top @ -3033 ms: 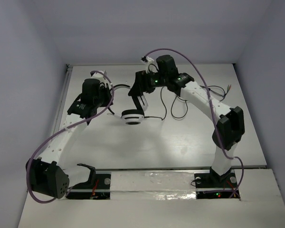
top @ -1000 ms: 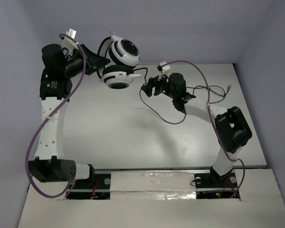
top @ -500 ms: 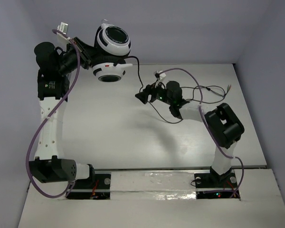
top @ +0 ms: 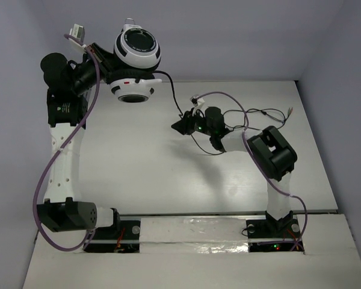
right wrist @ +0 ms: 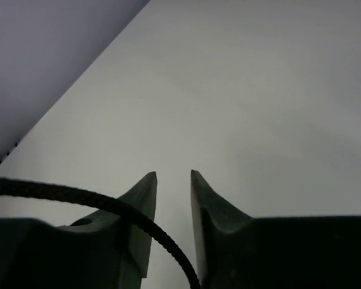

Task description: Wrap the headphones

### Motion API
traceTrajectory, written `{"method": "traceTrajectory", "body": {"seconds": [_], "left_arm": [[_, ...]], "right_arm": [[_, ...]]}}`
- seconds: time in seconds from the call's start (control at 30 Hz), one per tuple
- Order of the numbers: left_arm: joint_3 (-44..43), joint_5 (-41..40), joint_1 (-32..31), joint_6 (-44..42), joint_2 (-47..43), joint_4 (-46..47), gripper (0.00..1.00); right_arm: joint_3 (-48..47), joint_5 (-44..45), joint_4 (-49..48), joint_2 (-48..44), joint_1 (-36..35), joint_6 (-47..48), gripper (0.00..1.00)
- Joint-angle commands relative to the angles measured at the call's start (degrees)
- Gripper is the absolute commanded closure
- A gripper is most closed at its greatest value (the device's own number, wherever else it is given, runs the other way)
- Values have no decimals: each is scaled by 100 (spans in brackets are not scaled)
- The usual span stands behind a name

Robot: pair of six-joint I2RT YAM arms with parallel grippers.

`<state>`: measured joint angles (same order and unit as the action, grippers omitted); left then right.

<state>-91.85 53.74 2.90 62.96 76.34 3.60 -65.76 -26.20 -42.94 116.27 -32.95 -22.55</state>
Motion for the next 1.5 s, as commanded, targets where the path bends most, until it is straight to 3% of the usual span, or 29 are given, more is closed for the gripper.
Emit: {"method": "traceTrajectory", "body": {"seconds": [0.0, 0.13, 0.4, 0.6, 0.97, 1.1, 1.3, 1.47], "left_arm": [[0, -492, 106, 384, -260, 528, 100], [413, -1320, 106, 629, -242, 835, 100], [2308, -3954, 106, 384, -408, 915, 100], [3550, -5958, -140, 33, -944, 959, 100], [3991, -7069, -350, -55, -1411, 968, 100], [3894, -7920, -930, -328, -1253, 845, 100], [3903, -8747, -1713, -942, -885, 713, 100], [4307, -8836, -1932, -1382, -743, 696, 100]], "right_arm": [[176, -97, -391, -139, -150, -162, 68], [677, 105, -382, -350, -378, -504, 86], [240, 1309, 2295, -939, -968, -523, 100], [19, 2064, 4157, -1247, -1414, -427, 100], [-60, 3410, 6560, -1422, -2338, 22, 100], [-873, 3384, 7235, -1590, -3110, 293, 100], [-2265, 3497, 8545, -1132, -4104, 961, 100], [-2740, 3841, 8898, -1940, -4105, 1015, 100]]}}
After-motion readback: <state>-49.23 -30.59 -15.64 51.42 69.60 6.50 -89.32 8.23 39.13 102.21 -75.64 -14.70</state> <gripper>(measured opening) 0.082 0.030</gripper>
